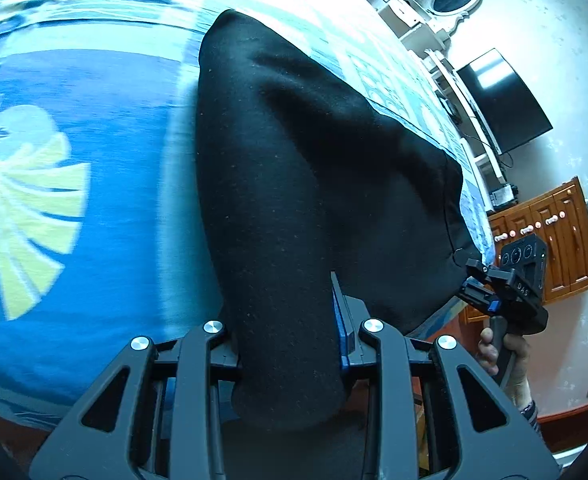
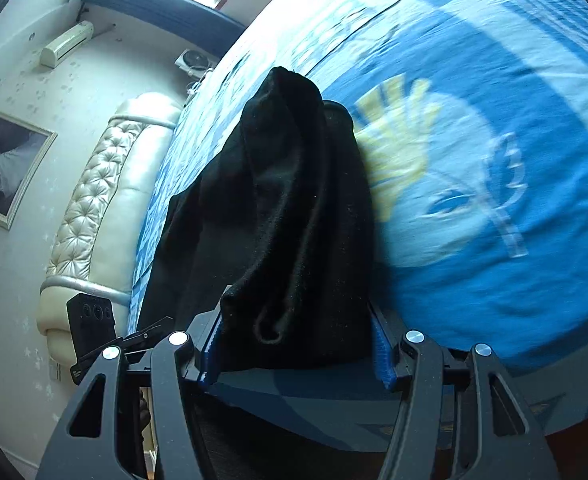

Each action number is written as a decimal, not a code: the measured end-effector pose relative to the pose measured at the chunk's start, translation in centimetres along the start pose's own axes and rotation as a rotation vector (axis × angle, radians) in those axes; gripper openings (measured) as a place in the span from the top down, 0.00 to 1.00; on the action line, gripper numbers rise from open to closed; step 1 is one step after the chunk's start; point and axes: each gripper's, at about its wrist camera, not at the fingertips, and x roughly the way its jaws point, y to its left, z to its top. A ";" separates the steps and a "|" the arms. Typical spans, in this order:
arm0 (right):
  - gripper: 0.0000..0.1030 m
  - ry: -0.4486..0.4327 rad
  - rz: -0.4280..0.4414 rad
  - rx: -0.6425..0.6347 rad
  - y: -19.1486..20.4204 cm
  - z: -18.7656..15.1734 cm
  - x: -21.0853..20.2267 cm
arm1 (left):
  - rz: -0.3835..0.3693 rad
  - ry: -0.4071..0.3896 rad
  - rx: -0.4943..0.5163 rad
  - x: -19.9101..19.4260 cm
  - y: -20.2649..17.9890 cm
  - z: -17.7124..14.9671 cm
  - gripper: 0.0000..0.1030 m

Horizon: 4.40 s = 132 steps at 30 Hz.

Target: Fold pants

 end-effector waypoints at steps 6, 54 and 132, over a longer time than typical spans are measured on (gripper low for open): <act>0.43 0.056 0.019 -0.039 2.9 -0.5 3.0 | 0.045 -0.022 -0.022 -2.5 2.4 -0.8 0.71; 0.43 0.113 0.072 -0.079 5.6 -2.3 6.6 | 0.071 -0.069 -0.083 -6.2 7.3 -2.7 0.68; 0.62 -0.021 0.200 -0.091 7.1 14.3 17.9 | 0.308 -0.186 0.043 -2.4 12.2 16.0 0.75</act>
